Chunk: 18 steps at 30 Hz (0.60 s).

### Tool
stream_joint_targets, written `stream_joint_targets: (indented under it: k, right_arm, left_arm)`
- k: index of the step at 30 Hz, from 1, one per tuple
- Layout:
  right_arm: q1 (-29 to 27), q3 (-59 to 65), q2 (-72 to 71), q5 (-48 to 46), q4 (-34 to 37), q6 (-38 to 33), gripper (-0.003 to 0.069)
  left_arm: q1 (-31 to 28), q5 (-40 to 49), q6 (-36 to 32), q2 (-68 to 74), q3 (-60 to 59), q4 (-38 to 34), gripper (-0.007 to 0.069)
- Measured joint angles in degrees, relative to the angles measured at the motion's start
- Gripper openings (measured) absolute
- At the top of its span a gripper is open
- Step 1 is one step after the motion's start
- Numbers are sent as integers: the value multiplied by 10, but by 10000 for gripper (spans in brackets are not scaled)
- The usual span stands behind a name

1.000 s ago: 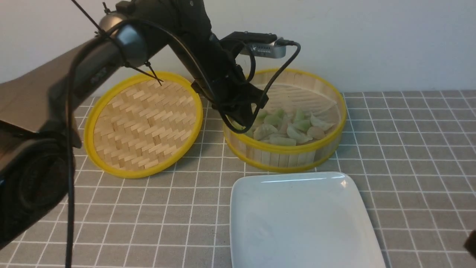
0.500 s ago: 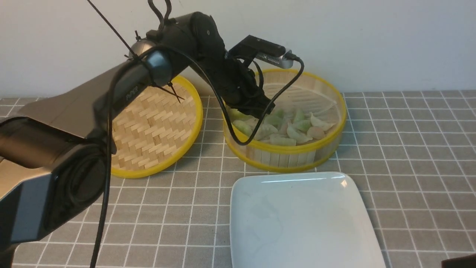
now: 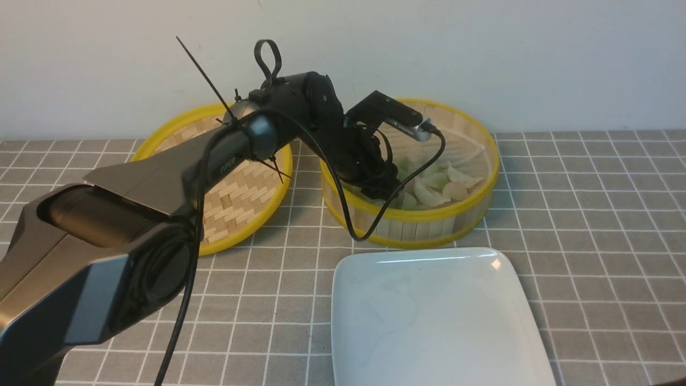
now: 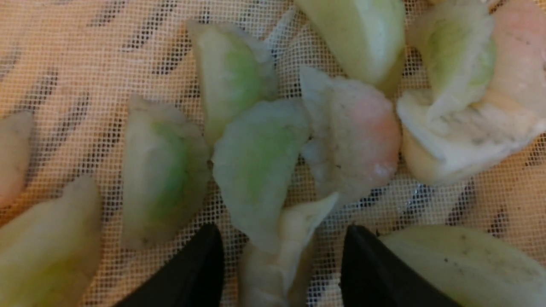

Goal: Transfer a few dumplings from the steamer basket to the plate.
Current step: Use the left arm to grab a dumpling from the steamer, then use the left arm to put the dumpling into the plate

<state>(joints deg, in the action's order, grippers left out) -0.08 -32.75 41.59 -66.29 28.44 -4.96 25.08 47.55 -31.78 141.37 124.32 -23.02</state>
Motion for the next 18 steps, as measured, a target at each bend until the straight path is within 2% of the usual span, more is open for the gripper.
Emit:
stream_joint_targets:
  k: [2,3,4,13,18]
  right_arm:
    - [0,0,0,-2,0,0,-10]
    - [0,0,0,-4,0,0,-10]
    - [0,0,0,-4,0,0,-10]
    - [0,0,0,-5,0,0,-10]
    - [0,0,0,-5,0,0,-10]
  left_arm:
    - [0,3,0,0,0,7,258]
    - [0,6,1,0,2,13,187]
    - [0,12,2,-1,5,15,168]
    - [6,117,43,-50,74,29,174]
    - [5,213,57,-116,128,30,174]
